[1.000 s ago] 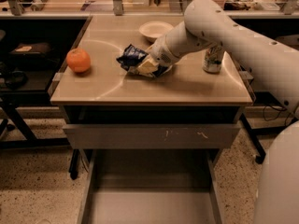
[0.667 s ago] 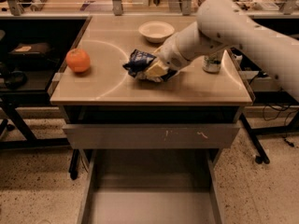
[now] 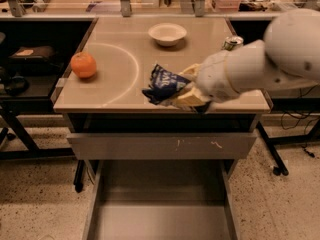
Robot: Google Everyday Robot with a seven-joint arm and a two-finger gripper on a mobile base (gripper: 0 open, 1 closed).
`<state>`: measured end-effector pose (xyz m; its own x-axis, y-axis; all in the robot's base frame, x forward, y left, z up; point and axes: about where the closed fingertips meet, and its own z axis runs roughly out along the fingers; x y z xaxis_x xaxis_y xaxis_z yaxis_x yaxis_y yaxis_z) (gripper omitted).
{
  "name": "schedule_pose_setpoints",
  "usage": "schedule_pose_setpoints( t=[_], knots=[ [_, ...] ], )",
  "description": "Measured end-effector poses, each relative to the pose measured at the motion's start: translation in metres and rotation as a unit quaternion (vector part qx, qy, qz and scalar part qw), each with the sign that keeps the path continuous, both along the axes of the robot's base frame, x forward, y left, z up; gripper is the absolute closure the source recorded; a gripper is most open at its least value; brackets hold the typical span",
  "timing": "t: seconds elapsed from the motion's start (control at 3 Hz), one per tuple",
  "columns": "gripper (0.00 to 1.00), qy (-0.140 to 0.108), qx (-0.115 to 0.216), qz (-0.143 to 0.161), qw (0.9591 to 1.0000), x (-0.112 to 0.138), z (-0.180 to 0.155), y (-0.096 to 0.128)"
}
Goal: Place blue chip bag into middle drawer
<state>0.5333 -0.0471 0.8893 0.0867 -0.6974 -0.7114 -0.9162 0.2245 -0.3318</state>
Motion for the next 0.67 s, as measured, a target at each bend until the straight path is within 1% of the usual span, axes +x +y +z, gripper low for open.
schedule_pose_setpoints(
  t=[0.33,0.67],
  knots=[
    [1.0,0.003,-0.003,-0.007,1.0,-0.062,-0.025,-0.03],
    [1.0,0.034,0.011,-0.047,0.9982,-0.11,-0.071,-0.069]
  ],
)
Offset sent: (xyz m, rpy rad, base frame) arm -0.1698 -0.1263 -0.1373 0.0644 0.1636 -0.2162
